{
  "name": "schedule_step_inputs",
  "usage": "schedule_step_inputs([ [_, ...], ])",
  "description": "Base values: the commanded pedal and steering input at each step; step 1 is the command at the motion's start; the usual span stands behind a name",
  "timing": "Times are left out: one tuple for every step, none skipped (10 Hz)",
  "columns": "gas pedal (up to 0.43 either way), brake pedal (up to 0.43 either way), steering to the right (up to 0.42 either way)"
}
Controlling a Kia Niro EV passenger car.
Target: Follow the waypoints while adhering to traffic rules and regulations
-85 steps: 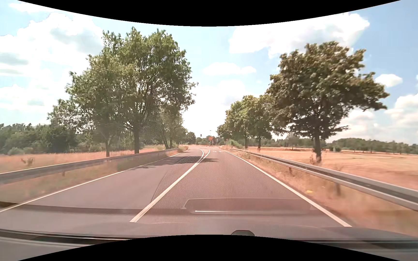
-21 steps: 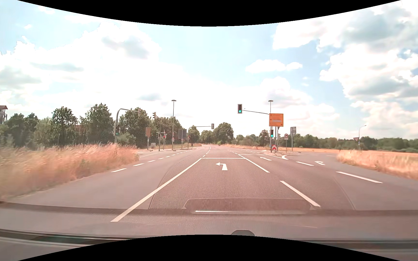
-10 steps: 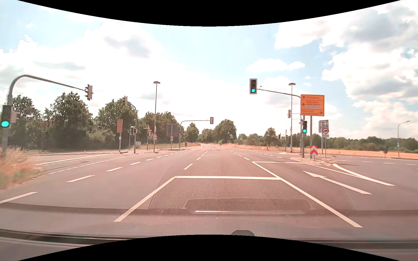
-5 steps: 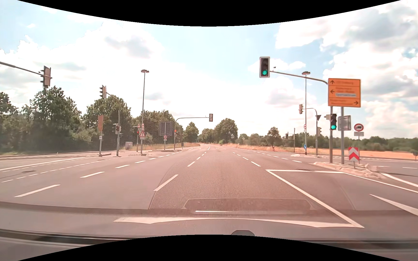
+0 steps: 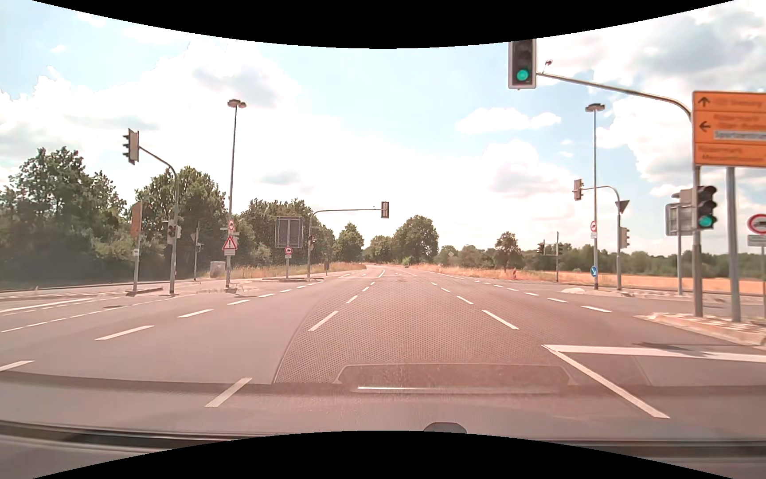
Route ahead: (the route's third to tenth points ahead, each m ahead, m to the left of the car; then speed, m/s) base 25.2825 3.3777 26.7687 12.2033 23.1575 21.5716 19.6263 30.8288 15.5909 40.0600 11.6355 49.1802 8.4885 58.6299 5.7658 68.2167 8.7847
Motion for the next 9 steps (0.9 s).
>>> schedule_step_inputs([
  [0.000, 0.244, -0.008],
  [0.000, 0.244, -0.008],
  [0.000, 0.244, -0.010],
  [0.000, 0.244, -0.011],
  [0.000, 0.244, -0.018],
  [0.000, 0.244, -0.024],
  [0.000, 0.244, -0.033],
  [0.000, 0.244, -0.042],
  [0.000, 0.244, -0.051],
])
